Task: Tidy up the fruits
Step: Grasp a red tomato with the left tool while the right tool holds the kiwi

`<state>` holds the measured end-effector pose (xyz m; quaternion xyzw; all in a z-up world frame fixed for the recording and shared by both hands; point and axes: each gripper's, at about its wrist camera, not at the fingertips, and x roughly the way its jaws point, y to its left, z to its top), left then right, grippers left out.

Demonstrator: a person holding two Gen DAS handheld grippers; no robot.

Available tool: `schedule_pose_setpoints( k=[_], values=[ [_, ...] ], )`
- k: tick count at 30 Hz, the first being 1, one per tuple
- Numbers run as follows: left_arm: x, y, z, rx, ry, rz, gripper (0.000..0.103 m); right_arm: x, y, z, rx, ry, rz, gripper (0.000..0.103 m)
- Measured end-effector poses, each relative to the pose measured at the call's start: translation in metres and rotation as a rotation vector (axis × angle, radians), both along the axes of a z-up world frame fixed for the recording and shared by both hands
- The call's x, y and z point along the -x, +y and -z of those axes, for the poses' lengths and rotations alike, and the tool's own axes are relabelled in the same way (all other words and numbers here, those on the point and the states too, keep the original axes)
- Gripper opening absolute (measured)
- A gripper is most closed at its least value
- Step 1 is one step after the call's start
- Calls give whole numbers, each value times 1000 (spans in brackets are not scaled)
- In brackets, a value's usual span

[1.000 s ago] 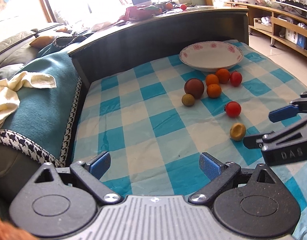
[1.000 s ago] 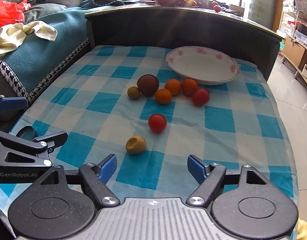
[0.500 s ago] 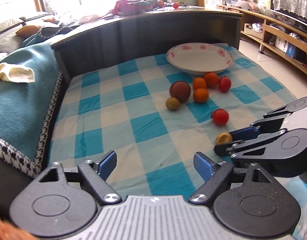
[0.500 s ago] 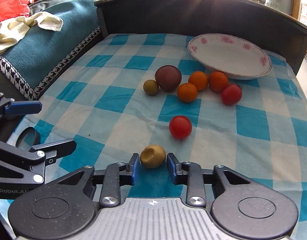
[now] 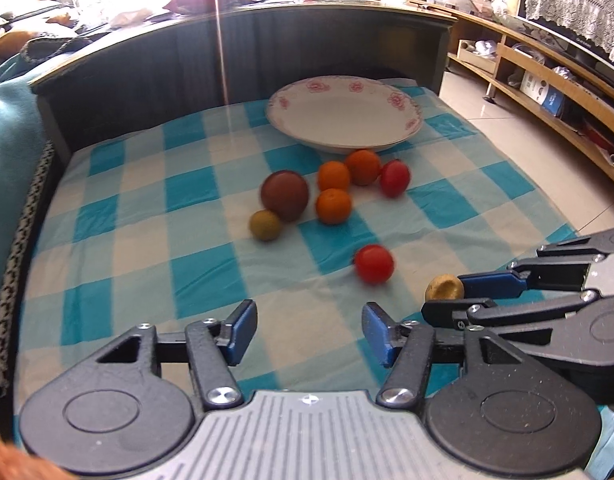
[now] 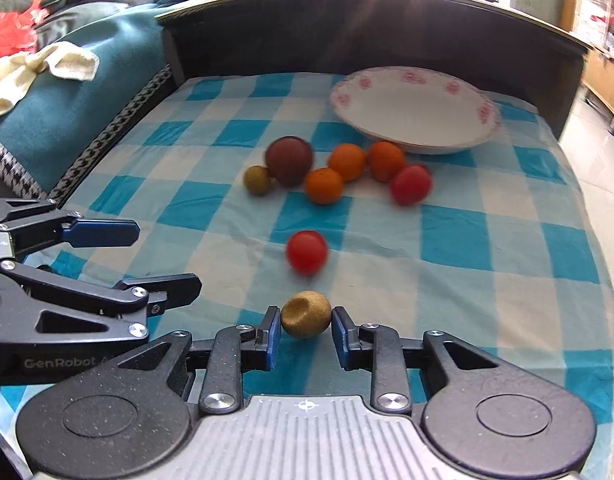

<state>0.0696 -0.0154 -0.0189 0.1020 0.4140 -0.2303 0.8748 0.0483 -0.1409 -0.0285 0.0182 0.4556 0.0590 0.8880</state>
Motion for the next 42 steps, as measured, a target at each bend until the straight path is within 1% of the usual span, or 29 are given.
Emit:
schedule_pose_setpoints(
  k=[3, 7, 9, 12, 15, 18, 19, 20, 21, 29, 32, 36, 42],
  values=[
    [-6, -15, 4, 1, 8, 18, 61, 3, -12, -1, 4, -3, 34, 22],
    [-14, -30, 8, -3, -10, 39, 57, 6, -30, 0, -15, 1, 77, 22],
    [-18, -36, 9, 6, -12, 51, 52, 7, -37, 0, -23, 2, 94, 22],
    [-25, -44, 9, 32, -9, 71, 50, 9, -45, 0, -47, 4, 114, 22],
    [-28, -53, 11, 33, -12, 91, 49, 10, -49, 0, -52, 0, 123, 22],
    [-30, -58, 18, 43, 7, 106, 48, 12, -56, 1, -64, 7, 138, 22],
    [-30, -60, 21, 44, 14, 113, 47, 12, -58, 1, -67, 8, 143, 22],
    [-30, -63, 23, 33, 20, 116, 42, 13, -60, 2, -69, 11, 148, 22],
    [-30, -65, 26, 22, 21, 115, 40, 13, -61, 2, -70, 13, 150, 23],
    [-33, -63, 25, 47, 24, 111, 39, 15, -69, 2, -67, 6, 169, 23],
    [-34, -61, 23, 52, 30, 109, 38, 15, -72, 1, -63, 4, 178, 23],
    [-30, -56, 14, 65, 16, 107, 38, 14, -76, -3, -76, -2, 192, 23],
    [-33, -57, -8, 91, -33, 108, 38, -3, -72, -17, -74, -31, 193, 23]
  ],
)
